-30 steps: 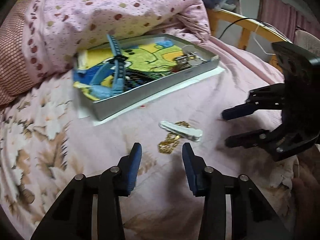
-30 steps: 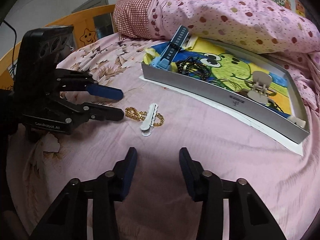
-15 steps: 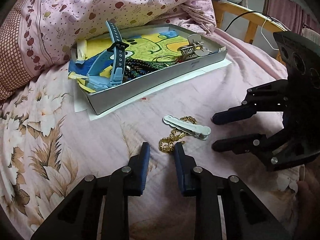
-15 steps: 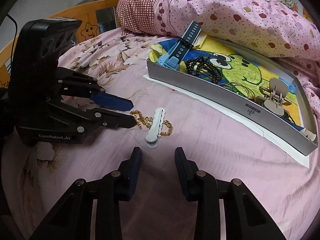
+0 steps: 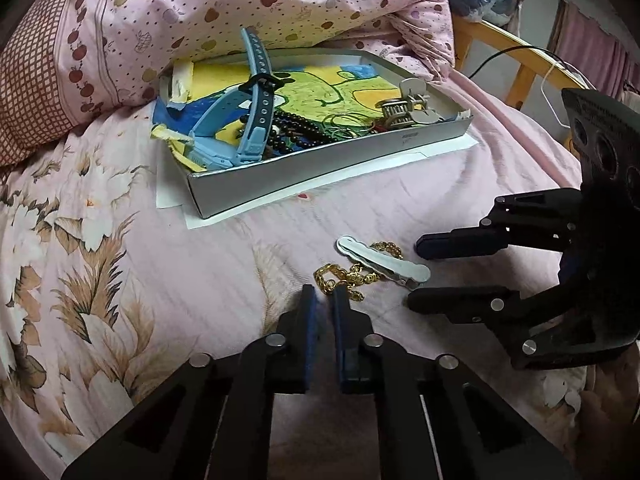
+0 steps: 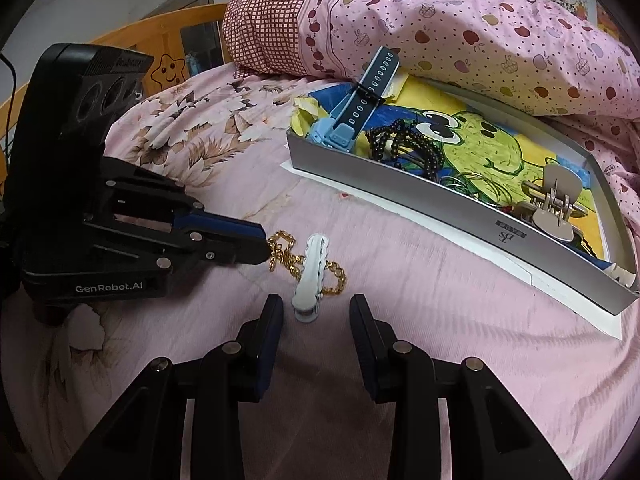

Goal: Organize jewelry
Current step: 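Grasp the white clip with gold chain using the right tool, then grasp the gold chain with left tool while right tool holds white clip, then carry the clip and gold chain into the tray and open both tools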

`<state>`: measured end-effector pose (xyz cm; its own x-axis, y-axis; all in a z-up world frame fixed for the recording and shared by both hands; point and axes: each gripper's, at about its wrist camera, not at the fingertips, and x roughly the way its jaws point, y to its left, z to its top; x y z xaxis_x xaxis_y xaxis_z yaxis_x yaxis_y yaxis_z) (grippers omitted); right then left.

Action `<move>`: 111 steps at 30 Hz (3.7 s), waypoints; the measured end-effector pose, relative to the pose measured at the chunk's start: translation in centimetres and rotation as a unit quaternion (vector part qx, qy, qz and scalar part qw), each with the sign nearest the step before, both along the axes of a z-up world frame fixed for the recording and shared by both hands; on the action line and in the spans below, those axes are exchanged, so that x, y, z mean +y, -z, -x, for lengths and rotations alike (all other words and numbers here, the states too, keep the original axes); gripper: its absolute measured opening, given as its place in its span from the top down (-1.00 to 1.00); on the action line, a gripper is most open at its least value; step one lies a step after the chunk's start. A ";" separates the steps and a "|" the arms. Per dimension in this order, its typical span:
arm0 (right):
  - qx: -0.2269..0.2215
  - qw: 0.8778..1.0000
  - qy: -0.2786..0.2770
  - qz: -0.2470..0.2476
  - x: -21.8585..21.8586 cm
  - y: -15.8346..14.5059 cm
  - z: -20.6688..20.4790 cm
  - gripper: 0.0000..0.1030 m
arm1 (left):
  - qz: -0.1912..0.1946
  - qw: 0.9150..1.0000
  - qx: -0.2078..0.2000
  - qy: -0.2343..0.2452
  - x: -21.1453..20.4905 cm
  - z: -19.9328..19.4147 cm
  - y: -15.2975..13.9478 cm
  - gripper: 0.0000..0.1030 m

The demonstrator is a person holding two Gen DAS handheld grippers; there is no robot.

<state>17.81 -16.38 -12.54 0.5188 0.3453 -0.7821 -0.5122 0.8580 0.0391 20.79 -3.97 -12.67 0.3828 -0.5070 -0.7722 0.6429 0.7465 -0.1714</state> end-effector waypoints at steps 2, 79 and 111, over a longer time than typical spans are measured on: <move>0.000 1.000 0.002 -0.002 0.1 -0.1 -0.2 0.59 | 0.009 1.000 0.011 -0.009 0.1 -0.3 0.1 0.94; -0.083 0.986 0.107 -0.097 -7.0 -4.6 0.5 0.75 | 0.040 0.989 -0.047 -0.133 -3.2 -0.6 -7.9 0.95; -0.051 0.981 0.176 -0.070 -10.0 -3.5 -6.7 0.61 | 0.030 0.986 0.038 -0.157 -7.2 -9.0 -3.7 0.92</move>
